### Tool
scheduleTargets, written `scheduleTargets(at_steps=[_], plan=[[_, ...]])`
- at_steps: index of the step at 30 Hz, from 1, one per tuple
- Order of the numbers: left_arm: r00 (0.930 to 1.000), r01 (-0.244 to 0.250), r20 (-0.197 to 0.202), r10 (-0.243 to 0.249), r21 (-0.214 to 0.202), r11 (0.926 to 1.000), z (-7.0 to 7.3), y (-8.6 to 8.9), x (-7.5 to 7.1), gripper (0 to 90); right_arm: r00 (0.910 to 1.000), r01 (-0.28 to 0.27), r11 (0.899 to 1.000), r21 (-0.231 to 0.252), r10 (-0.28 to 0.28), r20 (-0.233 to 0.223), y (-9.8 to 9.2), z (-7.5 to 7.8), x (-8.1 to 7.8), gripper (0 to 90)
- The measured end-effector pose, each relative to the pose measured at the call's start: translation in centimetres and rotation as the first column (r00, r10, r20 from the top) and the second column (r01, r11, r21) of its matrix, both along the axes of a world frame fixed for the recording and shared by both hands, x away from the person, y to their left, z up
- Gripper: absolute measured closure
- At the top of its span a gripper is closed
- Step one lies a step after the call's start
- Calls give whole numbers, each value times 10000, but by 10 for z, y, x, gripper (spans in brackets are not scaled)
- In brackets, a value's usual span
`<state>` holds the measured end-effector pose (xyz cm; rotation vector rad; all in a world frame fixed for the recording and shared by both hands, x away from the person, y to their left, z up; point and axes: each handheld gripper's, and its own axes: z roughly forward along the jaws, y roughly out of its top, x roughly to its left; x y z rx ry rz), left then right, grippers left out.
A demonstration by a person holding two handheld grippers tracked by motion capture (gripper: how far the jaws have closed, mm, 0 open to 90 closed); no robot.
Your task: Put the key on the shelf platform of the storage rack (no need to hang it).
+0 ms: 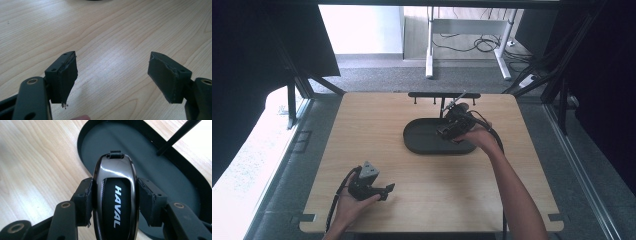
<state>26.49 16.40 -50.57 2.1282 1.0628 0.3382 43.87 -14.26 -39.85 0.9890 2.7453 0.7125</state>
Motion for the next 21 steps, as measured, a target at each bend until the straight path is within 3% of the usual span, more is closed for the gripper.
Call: scheduleTargets(at_steps=[7, 21], plan=[[10000, 9, 55, -9, -4, 10000, 0, 0, 0, 241, 10000, -16, 9999, -128, 16, -5, 4, -11, 16, 493], [10000, 7, 26, -7, -15, 10000, -1, 0, 0, 242, 9999, -34, 9994, -348, 28, -162, 11, -37, 29, 493]])
